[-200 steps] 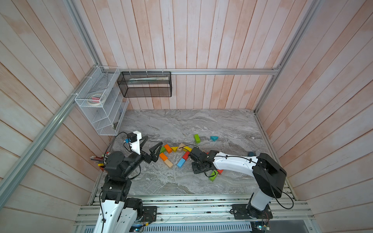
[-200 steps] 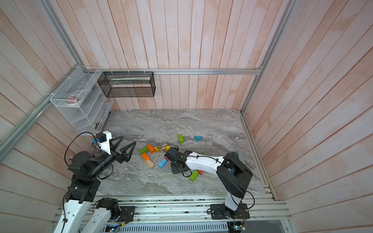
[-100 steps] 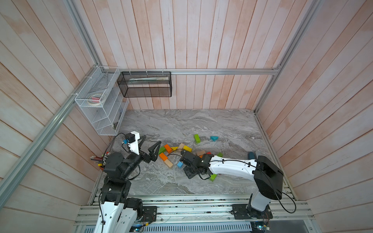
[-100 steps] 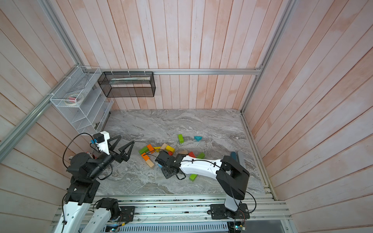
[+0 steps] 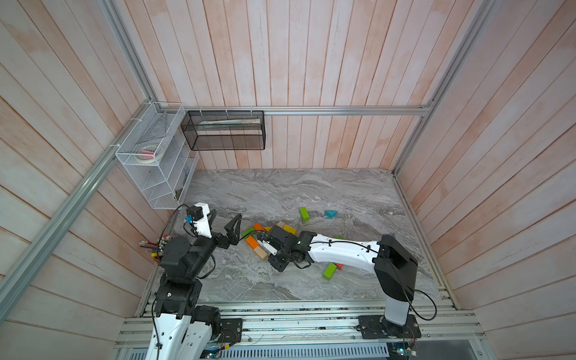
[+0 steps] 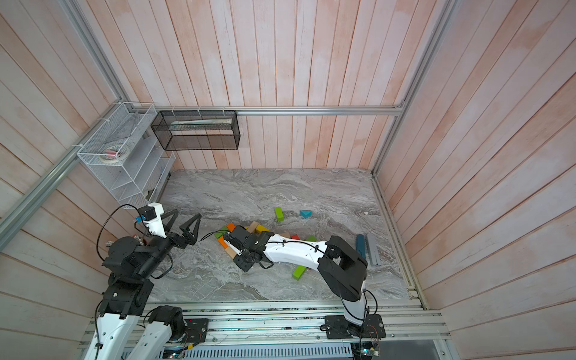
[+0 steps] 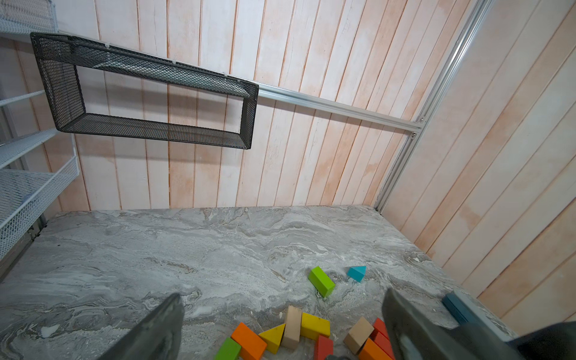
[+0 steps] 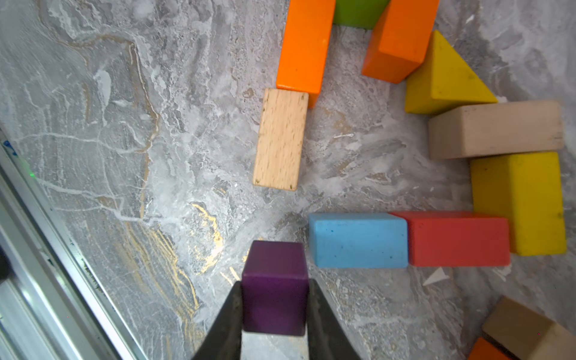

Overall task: Assemble a heart with building blocks
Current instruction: Assemble the building block at the center of the board.

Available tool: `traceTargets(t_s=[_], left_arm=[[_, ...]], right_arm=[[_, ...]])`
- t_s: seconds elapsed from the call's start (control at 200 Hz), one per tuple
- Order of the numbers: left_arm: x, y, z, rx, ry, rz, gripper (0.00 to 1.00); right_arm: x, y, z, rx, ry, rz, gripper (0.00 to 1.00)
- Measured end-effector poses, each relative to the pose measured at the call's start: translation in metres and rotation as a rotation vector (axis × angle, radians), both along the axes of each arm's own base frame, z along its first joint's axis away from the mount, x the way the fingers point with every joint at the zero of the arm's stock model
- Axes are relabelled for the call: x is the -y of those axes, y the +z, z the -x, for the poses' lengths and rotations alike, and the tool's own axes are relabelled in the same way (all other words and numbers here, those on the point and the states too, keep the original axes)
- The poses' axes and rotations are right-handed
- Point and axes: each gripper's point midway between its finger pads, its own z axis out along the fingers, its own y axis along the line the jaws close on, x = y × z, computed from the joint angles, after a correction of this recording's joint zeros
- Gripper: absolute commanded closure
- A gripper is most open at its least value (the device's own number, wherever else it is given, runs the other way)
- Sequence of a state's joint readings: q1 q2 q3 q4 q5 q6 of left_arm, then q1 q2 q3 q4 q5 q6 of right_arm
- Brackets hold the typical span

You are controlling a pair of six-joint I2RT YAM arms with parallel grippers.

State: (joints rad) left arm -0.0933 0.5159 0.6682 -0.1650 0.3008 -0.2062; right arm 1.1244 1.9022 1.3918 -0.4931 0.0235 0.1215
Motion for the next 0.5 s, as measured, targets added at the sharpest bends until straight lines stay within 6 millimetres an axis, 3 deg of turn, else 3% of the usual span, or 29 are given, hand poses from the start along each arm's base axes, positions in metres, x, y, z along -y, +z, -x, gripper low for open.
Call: traceTargets(t_s=[0.275,0.5], left_arm=[[0.000,0.000,0.000,0.000,0.000,0.000,0.00],[0.000,0.000,0.000,0.000,-0.001,0.000,0.00]], right_arm=[[-0.017,-0.008,-0.007,0.022,0.071,0.024,0.77],[-0.014,-0.020,-0.009,0.015,0.087,0.059,0.77]])
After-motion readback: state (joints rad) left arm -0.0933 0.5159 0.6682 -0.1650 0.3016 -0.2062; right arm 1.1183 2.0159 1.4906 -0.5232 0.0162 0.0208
